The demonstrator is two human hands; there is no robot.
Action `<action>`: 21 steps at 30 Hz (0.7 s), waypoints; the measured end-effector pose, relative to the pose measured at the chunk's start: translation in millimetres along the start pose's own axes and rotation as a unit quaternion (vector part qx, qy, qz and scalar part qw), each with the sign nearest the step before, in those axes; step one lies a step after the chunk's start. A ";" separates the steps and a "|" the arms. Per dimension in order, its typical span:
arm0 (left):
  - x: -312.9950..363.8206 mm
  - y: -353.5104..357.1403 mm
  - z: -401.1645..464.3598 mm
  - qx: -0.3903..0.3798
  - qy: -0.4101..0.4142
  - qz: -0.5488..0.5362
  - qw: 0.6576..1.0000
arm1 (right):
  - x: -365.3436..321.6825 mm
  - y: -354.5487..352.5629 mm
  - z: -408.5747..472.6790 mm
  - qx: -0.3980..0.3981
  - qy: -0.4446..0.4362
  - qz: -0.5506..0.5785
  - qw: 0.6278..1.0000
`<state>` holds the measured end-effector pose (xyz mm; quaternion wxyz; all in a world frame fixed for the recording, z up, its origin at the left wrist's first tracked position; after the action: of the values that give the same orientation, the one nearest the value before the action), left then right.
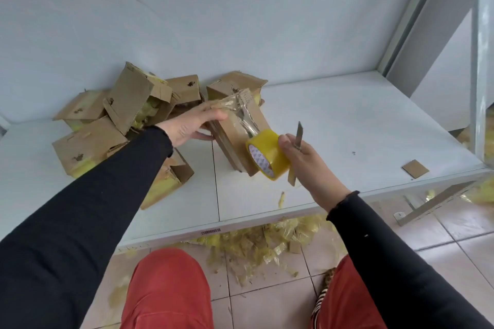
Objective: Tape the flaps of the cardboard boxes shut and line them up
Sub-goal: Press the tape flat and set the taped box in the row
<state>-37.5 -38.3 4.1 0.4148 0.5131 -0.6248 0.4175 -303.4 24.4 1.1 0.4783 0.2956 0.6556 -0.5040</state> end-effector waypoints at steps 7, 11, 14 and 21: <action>-34.7 -2.1 17.3 0.054 -0.025 0.040 0.997 | -20.6 -1.2 10.4 -0.070 -0.044 0.025 0.996; 0.3 7.2 27.0 0.007 0.132 0.291 0.948 | -22.4 11.0 23.4 -0.087 -0.034 0.025 0.995; -3.6 23.9 27.9 -0.039 0.166 0.353 0.920 | -16.1 12.3 27.7 -0.093 -0.024 0.041 0.995; -10.6 34.6 22.5 -0.110 0.190 0.445 0.868 | -19.7 9.5 27.5 -0.085 -0.091 -0.041 0.991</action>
<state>-72.3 -52.1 -16.1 0.3497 0.0423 -0.7376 0.5761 -278.9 3.4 14.8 0.5384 0.1790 0.6613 -0.4907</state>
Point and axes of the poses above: each hand's wrist, its own z-axis towards the middle knuckle, its own y-axis out of the palm, x = y × z, the point moved 6 cm from there along z, towards the middle knuckle, and after that the axes turned 12 degrees about -z, right-handed, at the moved point
